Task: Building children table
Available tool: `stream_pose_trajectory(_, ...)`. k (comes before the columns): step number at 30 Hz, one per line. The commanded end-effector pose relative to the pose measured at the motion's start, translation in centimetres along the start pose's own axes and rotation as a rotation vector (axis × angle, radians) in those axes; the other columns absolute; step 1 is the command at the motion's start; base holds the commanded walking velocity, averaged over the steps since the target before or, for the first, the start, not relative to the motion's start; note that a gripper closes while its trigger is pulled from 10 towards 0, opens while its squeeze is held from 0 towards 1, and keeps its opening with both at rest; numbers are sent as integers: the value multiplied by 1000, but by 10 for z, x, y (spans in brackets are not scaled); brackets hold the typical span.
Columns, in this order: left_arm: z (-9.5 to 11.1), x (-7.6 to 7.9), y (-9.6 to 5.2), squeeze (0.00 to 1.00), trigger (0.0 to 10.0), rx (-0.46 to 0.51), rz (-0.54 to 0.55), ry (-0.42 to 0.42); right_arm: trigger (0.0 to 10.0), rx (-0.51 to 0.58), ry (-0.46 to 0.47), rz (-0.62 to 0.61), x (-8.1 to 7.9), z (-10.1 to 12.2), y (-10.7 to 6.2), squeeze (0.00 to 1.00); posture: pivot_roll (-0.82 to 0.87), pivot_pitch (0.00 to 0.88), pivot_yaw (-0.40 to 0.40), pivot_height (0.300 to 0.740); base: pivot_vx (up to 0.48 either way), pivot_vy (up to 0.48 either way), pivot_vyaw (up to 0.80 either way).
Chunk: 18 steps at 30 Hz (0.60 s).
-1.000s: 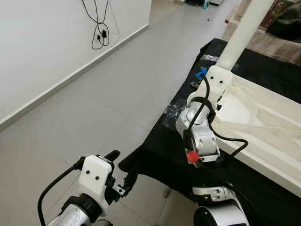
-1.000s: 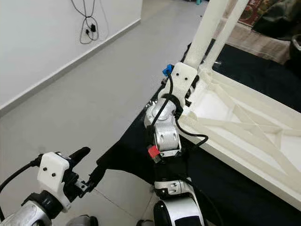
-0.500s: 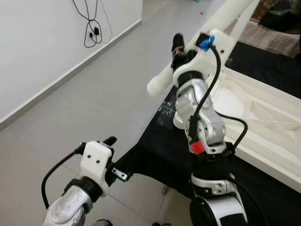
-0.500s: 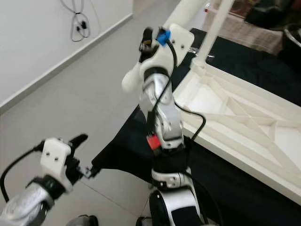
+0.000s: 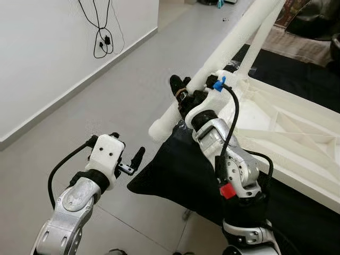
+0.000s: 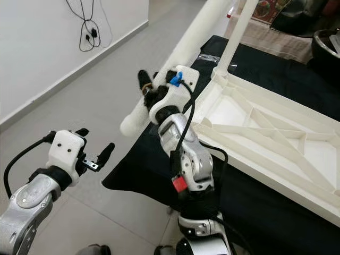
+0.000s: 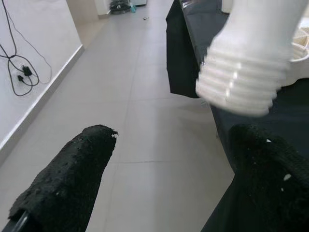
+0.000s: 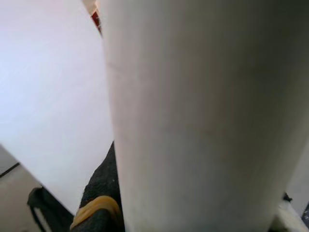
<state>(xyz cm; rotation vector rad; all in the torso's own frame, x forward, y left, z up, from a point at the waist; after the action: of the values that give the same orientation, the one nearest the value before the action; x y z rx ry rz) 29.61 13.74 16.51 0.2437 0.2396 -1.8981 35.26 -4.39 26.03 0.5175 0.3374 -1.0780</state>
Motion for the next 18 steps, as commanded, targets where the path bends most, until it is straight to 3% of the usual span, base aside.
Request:
stream_pose_trajectory(1, 0, 12, 6, 0, 10000, 13, -82, -27, 10000, -11, 17, 34, -7, -3, -4, 0, 120, 80, -89, 740, 0, 0, 0)
stream_pose_trajectory(7, 3, 21, 11, 0, 10000, 31, -143, -41, 10000, -22, 28, 45, -10, -6, -6, 0, 121, 78, -89, 740, 0, 0, 0)
stream_pose_trajectory(10, 7, 42, 16, 0, 10000, 49, -274, -38, 10000, -32, 32, 62, -16, -10, -7, 0, 122, 68, -86, 740, 0, 0, 0)
stream_pose_trajectory(18, 4, 44, 24, 0, 10000, 45, -279, -14, 10000, -53, 45, 88, -22, -16, -10, 0, 123, 62, -85, 740, 0, 0, 0)
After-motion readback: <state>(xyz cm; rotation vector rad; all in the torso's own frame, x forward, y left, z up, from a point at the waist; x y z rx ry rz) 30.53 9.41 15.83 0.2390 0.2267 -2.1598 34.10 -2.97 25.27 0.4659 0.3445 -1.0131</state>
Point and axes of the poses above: a point about 5 cm out from each wrist's last joint towards the gripper, its own y axis pointing out of the wrist towards the gripper, its own z axis along the axis of the wrist's last joint, x = y × z, the point moved 4 cm from there along y, pointing out of the wrist towards the gripper, and after that the axes turned 5 degrees about y, right-handed, at the moved point
